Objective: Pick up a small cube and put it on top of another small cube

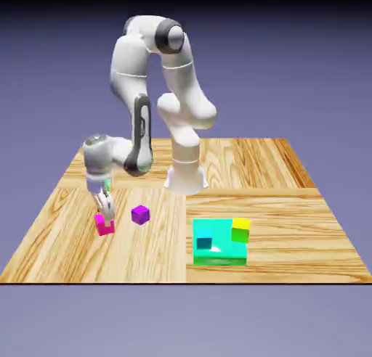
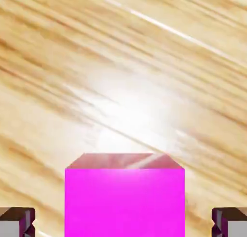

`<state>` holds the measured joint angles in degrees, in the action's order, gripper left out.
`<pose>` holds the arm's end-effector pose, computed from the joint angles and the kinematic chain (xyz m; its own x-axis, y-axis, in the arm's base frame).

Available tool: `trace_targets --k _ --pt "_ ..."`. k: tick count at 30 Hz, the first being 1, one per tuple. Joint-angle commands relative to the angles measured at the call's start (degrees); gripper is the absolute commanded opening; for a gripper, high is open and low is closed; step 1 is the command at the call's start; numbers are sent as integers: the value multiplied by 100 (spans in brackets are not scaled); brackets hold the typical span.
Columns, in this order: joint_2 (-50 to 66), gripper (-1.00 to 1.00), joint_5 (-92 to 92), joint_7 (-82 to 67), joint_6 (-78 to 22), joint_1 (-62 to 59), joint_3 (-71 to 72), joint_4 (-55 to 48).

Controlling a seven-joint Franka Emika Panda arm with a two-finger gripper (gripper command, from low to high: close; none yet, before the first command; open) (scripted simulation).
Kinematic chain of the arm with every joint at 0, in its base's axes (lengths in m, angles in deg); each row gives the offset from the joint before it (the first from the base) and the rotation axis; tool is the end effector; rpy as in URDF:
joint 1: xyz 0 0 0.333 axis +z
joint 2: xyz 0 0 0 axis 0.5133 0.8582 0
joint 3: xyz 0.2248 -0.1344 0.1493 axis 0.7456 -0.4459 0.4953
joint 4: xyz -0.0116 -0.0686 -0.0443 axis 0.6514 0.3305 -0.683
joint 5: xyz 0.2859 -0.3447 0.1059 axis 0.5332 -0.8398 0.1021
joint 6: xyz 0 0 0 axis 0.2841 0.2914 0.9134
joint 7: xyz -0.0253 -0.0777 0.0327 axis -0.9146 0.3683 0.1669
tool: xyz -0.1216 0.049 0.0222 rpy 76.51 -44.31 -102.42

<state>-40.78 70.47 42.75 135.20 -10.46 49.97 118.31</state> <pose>0.2972 -0.2836 0.0209 -0.3312 -0.9434 0.0193 -0.9435 0.3308 -0.0193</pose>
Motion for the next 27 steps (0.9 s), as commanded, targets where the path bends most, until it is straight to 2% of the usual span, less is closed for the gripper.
trace_targets --k 1,9,27 --pt "0 -100 0 0 0 0 0 0" --pt "-1428 -100 -124 106 -1159 157 -120 268" --pt "-2748 -100 533 1597 -3315 2723 3617 -678"
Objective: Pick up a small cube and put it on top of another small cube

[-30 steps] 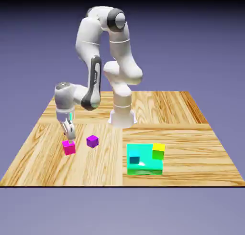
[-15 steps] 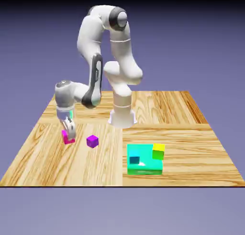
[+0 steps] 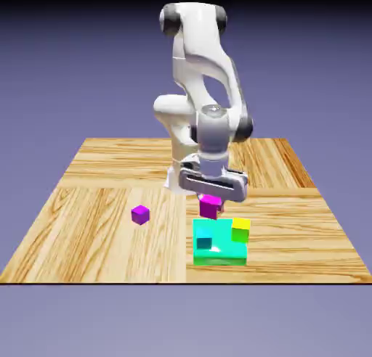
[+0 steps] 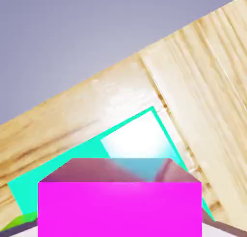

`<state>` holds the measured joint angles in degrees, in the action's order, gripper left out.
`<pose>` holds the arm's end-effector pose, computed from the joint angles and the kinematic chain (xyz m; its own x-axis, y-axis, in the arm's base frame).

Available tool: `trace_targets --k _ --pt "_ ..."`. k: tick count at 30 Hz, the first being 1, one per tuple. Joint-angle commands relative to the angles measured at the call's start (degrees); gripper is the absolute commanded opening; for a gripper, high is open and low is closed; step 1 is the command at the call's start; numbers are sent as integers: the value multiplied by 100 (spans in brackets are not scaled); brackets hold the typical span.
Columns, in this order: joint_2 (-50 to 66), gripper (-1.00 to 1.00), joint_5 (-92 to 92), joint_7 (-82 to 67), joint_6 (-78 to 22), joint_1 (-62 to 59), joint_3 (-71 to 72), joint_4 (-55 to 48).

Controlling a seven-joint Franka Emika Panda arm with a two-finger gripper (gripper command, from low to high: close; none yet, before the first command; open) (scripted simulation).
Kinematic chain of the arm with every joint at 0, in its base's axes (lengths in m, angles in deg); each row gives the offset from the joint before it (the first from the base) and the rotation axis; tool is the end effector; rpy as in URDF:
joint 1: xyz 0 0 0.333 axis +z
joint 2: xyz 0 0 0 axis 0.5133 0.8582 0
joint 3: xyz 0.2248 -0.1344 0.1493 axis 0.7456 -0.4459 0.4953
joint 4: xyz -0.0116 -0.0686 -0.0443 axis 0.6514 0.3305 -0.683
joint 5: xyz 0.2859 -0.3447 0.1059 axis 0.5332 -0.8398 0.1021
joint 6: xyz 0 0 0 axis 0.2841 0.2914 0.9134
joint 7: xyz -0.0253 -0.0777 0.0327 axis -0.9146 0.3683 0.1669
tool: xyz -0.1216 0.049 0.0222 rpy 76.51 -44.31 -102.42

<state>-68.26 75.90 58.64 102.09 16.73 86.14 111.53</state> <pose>0.4674 0.1615 0.2198 0.4027 -0.9152 0.0142 -0.9149 -0.4029 -0.0231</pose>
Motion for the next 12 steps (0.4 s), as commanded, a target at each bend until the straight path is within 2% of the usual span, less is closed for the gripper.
trace_targets --k 1,8,9,12 --pt "-56 -100 17 71 -96 113 160 -40" --pt "1130 -100 -1184 948 1058 345 -194 134" --pt "1130 100 -1184 948 1058 345 -194 134" --pt "715 100 -764 641 654 264 -70 73"
